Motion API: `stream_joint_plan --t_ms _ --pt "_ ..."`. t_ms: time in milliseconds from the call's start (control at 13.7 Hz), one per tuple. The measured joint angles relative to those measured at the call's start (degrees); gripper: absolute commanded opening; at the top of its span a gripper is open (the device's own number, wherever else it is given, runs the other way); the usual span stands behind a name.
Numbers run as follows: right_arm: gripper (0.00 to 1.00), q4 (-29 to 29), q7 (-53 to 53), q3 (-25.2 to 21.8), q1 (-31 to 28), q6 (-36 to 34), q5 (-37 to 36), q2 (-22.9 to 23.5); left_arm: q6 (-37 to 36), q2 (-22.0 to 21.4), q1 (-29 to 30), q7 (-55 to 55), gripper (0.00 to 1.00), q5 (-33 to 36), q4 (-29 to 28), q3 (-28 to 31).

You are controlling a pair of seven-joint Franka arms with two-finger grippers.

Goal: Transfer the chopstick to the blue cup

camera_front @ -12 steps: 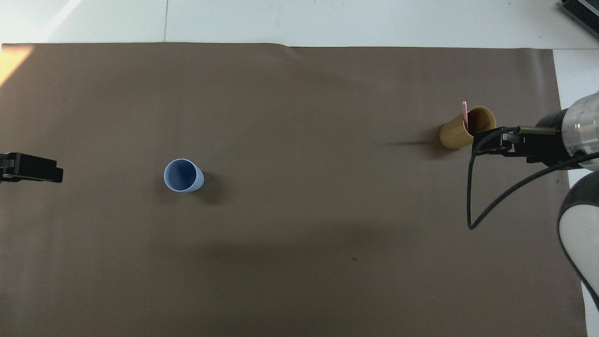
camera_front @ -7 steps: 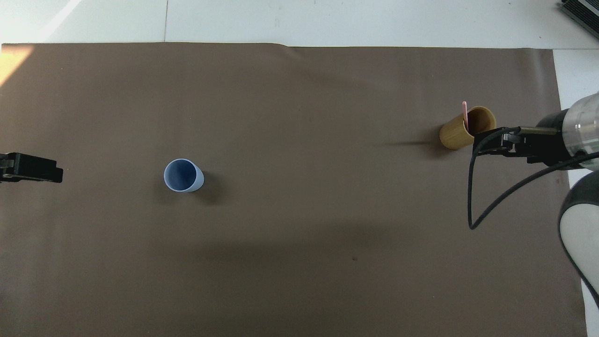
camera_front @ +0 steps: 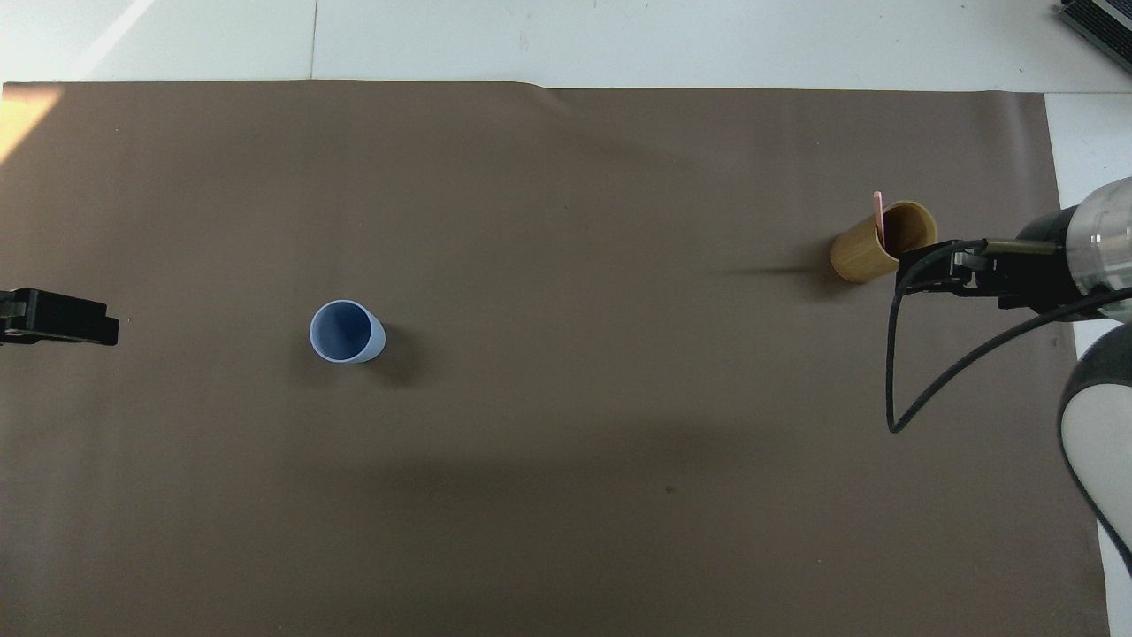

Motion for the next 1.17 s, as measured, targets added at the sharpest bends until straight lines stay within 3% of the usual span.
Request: stream_joint_plan --t_ms 366,878,1171 --pt "1.0 -0.03 0.0 0.0 0.0 0.0 0.0 -0.01 3.78 0.79 0.0 -0.93 1.0 -0.01 -2.75 -0.33" --pt "1.0 -0.03 -0.01 0.0 -0.02 0.0 0.0 -0.05 24.33 3.4 -3.18 -12.19 1.0 -0.11 -19.77 -1.64" --pt "1.0 -0.2 -0.01 0.0 -0.09 0.11 -0.07 -0.03 32.21 7.84 -5.22 -18.27 1.0 -0.1 -23.75 -1.73"
